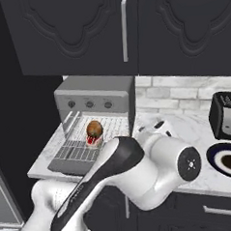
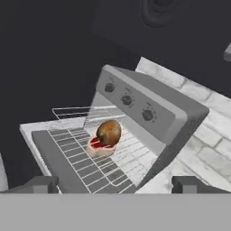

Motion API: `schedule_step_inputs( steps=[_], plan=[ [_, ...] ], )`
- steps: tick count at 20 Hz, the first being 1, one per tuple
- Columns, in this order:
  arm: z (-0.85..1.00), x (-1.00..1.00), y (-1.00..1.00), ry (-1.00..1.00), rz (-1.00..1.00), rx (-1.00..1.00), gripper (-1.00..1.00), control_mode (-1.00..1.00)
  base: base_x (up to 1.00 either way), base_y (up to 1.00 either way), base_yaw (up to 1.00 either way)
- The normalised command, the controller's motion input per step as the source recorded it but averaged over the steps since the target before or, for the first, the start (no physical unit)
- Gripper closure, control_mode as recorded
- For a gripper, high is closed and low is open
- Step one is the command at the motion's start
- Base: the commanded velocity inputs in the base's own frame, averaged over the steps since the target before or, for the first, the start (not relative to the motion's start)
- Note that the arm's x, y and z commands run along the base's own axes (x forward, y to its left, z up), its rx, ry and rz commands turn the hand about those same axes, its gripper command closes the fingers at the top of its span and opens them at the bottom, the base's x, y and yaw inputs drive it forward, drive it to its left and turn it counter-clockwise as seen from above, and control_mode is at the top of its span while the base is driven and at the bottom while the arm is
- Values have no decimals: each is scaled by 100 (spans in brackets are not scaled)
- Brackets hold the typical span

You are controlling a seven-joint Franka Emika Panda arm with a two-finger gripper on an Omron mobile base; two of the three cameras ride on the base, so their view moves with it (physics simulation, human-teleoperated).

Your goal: Open the toaster oven door. Place the bread on the top rack in the toaster oven and place the steak on the bottom rack.

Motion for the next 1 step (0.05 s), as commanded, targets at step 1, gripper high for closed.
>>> schedule_step_inputs(
  steps=[1],
  plan=[
    [9, -25, -100, 0, 0, 0, -100, -100, 0, 0, 0]
  ],
)
